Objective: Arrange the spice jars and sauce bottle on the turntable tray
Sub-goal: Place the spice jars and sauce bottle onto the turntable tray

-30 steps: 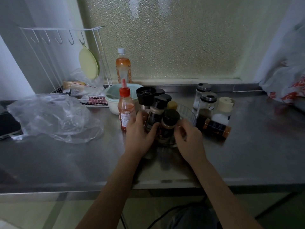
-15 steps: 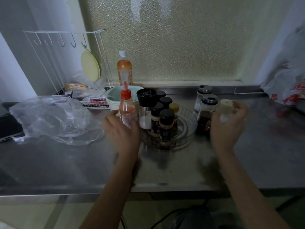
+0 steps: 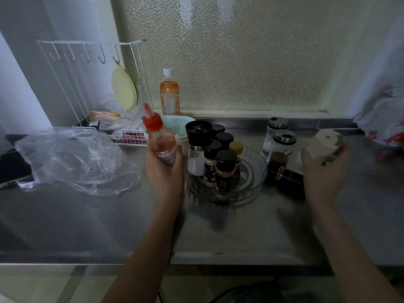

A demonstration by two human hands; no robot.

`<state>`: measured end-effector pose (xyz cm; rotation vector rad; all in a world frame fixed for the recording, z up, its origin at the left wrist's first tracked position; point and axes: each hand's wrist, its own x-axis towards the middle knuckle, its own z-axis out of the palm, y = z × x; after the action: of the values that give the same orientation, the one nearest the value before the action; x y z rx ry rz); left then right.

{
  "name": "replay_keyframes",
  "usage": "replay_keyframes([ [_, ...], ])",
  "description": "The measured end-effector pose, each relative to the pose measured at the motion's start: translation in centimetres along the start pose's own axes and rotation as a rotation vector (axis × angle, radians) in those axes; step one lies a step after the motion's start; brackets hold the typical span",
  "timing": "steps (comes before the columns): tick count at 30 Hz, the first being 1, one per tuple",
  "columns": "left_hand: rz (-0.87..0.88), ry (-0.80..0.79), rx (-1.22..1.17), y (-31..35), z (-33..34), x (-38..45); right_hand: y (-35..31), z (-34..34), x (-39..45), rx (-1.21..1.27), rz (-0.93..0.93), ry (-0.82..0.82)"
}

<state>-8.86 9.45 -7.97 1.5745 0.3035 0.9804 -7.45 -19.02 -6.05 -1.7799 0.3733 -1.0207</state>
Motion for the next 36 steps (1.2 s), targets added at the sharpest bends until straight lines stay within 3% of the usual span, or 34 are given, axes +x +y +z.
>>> replay_keyframes([
  [2,0.092,-0.022,-0.041,1.4,-0.5,-1.2,-1.8,-0.2,-1.3,0.168,-0.029,0.008],
  [4,0.182,-0.085,-0.043,2.2,-0.5,-2.3,-3.1,-0.1,-2.5,0.227,-0.060,-0.085],
  [10,0.168,-0.232,-0.104,1.8,0.2,-2.6,-3.0,2.5,-6.5,0.156,-0.085,-0.420],
  [18,0.212,-0.442,-0.004,0.3,1.3,-2.3,-2.1,3.2,-7.2,0.068,-0.197,-0.509],
  [25,0.227,-0.457,0.177,-0.1,1.5,-2.3,-2.2,2.7,-8.0,0.124,-0.265,-0.499],
  [32,0.160,-0.376,0.154,0.4,1.1,-2.5,-3.5,2.9,0.1,0.091,-0.229,-0.086],
  [34,0.220,-0.300,0.153,1.0,1.1,-2.7,-3.2,3.7,3.1,-0.027,-0.195,-0.112],
  [36,0.403,-0.194,0.140,1.6,0.8,-2.9,-3.0,4.7,5.2,-0.166,-0.161,-0.221],
])
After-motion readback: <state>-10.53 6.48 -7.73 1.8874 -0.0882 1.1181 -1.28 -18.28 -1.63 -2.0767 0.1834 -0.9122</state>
